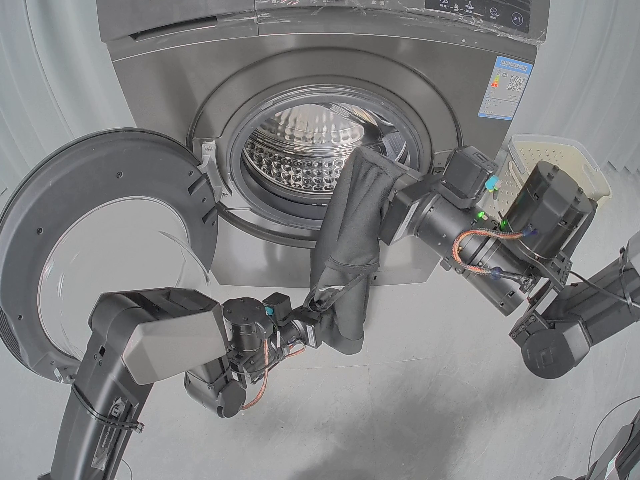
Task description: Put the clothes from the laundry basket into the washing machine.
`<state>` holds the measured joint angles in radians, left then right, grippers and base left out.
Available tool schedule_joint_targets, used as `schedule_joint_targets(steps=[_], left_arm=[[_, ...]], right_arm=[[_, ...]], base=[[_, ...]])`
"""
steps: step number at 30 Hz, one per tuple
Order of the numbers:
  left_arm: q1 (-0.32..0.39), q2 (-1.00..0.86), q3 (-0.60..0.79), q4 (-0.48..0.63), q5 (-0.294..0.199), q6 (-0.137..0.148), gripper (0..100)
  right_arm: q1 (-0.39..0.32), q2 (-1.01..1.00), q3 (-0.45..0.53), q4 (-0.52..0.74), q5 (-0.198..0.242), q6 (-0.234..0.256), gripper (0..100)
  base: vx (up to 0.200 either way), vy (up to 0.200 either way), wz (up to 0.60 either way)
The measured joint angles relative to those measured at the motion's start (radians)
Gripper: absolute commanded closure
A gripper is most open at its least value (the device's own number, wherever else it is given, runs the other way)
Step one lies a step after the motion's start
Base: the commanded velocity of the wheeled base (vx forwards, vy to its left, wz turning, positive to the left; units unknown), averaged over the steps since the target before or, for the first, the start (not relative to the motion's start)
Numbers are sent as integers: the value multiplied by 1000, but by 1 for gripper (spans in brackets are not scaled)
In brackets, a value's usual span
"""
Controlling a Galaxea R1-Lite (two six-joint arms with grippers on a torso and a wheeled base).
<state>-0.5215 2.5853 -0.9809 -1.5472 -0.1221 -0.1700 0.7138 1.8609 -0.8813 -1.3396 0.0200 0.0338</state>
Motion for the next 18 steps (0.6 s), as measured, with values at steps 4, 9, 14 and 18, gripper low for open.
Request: schedule_joint_targets(steps=[4,9,14,18], left_arm=[[14,-36,17,-1,3,-1,100],[34,-135,122,-1,1,-5,100],[53,-300,295,-1,-8,-8,100],[67,-459,427,-1,-21,-9,100]], right_arm=[[-8,-9,10,0,-1,3,100],[-19,-20,38,0,-12,11,100],[-45,-27,96,-17,-20,31,100],[-84,-29,168,-66,-17,58,100]], base=[[0,0,0],[0,0,0],[0,0,0],[0,0,0]])
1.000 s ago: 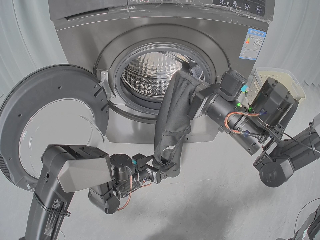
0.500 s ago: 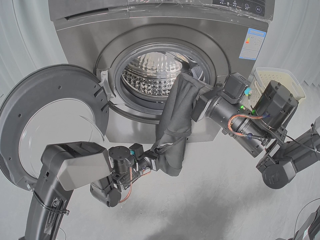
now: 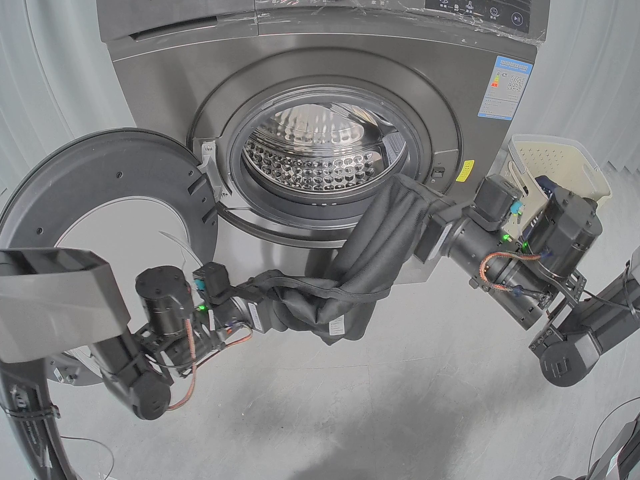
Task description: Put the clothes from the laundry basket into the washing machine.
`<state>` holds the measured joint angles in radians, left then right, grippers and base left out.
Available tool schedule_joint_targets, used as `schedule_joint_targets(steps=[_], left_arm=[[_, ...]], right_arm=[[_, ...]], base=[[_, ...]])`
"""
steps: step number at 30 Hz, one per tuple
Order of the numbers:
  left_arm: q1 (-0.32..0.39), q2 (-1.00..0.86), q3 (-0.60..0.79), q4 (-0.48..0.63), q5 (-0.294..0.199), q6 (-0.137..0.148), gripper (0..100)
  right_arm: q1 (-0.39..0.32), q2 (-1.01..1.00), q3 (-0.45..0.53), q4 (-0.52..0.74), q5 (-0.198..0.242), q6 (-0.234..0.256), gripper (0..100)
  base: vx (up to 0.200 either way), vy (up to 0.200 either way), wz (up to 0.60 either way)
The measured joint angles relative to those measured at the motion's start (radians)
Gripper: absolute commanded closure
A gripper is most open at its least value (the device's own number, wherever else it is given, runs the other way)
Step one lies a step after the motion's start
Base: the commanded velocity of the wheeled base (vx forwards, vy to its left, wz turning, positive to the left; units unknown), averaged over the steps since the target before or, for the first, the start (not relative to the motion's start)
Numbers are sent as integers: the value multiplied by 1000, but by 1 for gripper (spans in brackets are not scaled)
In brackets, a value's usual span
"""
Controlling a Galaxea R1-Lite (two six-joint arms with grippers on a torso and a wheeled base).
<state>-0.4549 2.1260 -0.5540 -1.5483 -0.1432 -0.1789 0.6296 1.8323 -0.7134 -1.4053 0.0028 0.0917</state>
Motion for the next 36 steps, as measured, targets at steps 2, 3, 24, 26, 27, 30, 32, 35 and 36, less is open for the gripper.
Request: schedule_joint_targets(steps=[2,3,24,26,27,30,32,35,36], left_arm=[[8,-76,50,0,-4,0,100],[14,-119,78,0,-7,-1,100],[79,-433,112,3,-10,-9,100],[76,-437,106,2,-9,-8,100],[74,-438,105,3,-9,-7,100],[72,-441,103,3,-9,-6,100],[69,-442,102,3,-9,-5,100],[66,-444,101,3,-9,-5,100],[66,-444,101,3,-9,-5,100]], right_arm=[[-21,0,46,-28,5,13,100],[-33,0,73,-45,8,20,100],[-241,75,149,-141,-15,113,100],[-246,79,135,-141,-21,116,100],[-249,80,131,-141,-22,116,100],[-252,82,125,-141,-21,116,100],[-253,82,123,-141,-21,116,100],[-254,81,121,-141,-21,116,100],[-255,80,121,-141,-21,116,100]], base=[[0,0,0],[0,0,0],[0,0,0],[0,0,0],[0,0,0],[0,0,0],[0,0,0],[0,0,0],[0,0,0]])
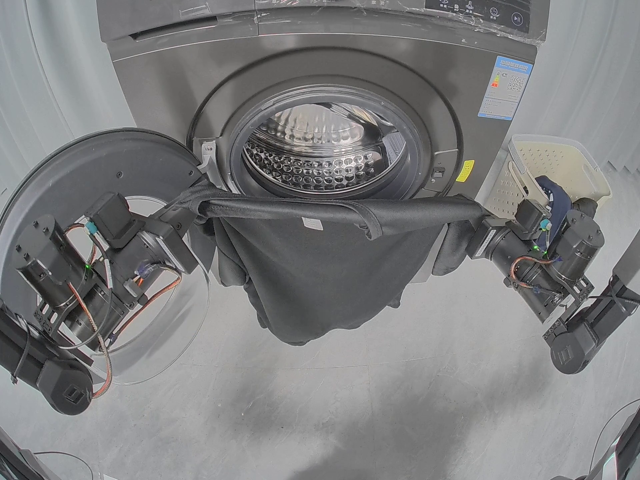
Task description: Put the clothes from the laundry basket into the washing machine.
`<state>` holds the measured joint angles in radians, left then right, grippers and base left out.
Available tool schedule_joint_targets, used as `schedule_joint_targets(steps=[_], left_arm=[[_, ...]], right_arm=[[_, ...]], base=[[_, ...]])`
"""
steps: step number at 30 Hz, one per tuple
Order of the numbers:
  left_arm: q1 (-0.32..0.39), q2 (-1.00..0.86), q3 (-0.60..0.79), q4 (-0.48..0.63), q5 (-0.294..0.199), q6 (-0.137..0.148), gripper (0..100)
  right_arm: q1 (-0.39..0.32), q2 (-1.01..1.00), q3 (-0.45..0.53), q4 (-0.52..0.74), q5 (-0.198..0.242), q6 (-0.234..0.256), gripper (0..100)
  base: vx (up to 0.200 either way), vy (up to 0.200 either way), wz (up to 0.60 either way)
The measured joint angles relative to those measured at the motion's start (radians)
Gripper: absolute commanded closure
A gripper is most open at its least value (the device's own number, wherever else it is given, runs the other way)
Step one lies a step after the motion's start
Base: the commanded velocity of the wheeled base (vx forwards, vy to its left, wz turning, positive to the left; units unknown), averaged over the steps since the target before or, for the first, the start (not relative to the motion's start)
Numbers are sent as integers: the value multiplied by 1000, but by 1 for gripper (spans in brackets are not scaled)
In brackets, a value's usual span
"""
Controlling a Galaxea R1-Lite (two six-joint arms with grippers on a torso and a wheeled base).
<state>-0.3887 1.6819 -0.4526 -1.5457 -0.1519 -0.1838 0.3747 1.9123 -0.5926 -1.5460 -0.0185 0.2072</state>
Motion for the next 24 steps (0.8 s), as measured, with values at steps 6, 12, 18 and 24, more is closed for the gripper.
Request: schedule_joint_targets(steps=[6,12,18,24], left_arm=[[-1,0,3,0,-1,1,100],[-8,0,12,0,-1,7,100],[-47,5,14,0,-13,20,100],[-52,33,-9,0,-53,23,100]], right_arm=[[-13,-9,0,0,0,-3,100],[-24,-33,2,1,0,-8,100],[-19,-71,3,2,0,-9,100],[-15,-89,-3,2,-1,-12,100]], base=[[0,0,0],[0,0,0],[0,0,0],[0,0,0]])
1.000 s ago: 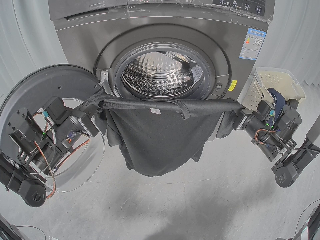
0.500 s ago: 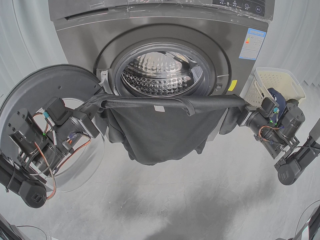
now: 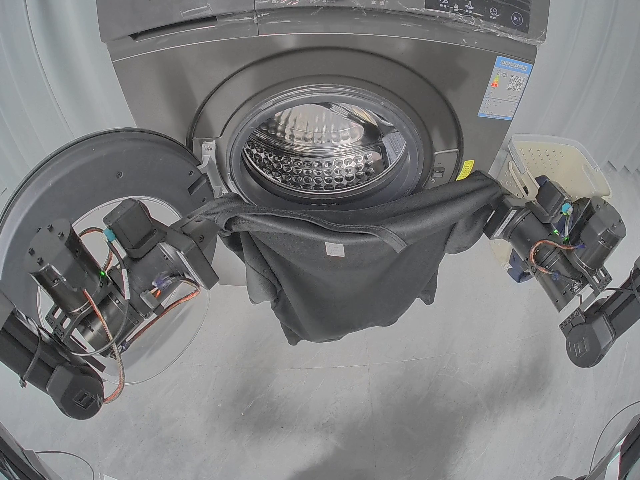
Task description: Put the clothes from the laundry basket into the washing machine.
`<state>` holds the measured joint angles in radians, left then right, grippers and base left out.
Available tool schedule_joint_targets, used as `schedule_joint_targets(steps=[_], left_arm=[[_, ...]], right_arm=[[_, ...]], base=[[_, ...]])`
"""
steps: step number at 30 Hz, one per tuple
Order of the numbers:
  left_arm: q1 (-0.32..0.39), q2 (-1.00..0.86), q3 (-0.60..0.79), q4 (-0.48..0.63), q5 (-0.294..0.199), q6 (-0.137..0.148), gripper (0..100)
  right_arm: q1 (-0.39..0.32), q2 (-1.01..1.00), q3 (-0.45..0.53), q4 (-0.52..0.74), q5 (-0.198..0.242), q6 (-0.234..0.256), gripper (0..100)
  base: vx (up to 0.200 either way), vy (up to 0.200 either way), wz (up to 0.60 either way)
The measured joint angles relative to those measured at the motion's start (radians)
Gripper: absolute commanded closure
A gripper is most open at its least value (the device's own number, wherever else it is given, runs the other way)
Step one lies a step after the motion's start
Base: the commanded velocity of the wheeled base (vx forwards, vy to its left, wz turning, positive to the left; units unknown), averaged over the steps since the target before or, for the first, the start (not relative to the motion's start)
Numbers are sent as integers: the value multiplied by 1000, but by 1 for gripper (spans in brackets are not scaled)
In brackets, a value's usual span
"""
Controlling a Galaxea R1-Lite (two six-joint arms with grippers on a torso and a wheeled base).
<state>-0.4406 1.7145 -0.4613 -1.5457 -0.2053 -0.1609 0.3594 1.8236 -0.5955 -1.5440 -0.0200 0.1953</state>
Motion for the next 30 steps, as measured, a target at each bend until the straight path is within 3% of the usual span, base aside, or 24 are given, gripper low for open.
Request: schedule_joint_targets(steps=[19,23,29,30], left_arm=[[36,12,-45,1,-4,0,100],[16,13,-42,2,-3,0,100],[-88,39,-57,1,-5,2,100],[-102,51,-66,1,-5,2,100]], right_arm=[[16,-4,-16,-1,-22,0,100],[64,-3,19,-2,-18,-2,100],[195,27,100,-2,-12,-6,100],[211,44,111,-2,-11,-9,0]], base=[[0,0,0],[0,0,0],[0,0,0],[0,0,0]])
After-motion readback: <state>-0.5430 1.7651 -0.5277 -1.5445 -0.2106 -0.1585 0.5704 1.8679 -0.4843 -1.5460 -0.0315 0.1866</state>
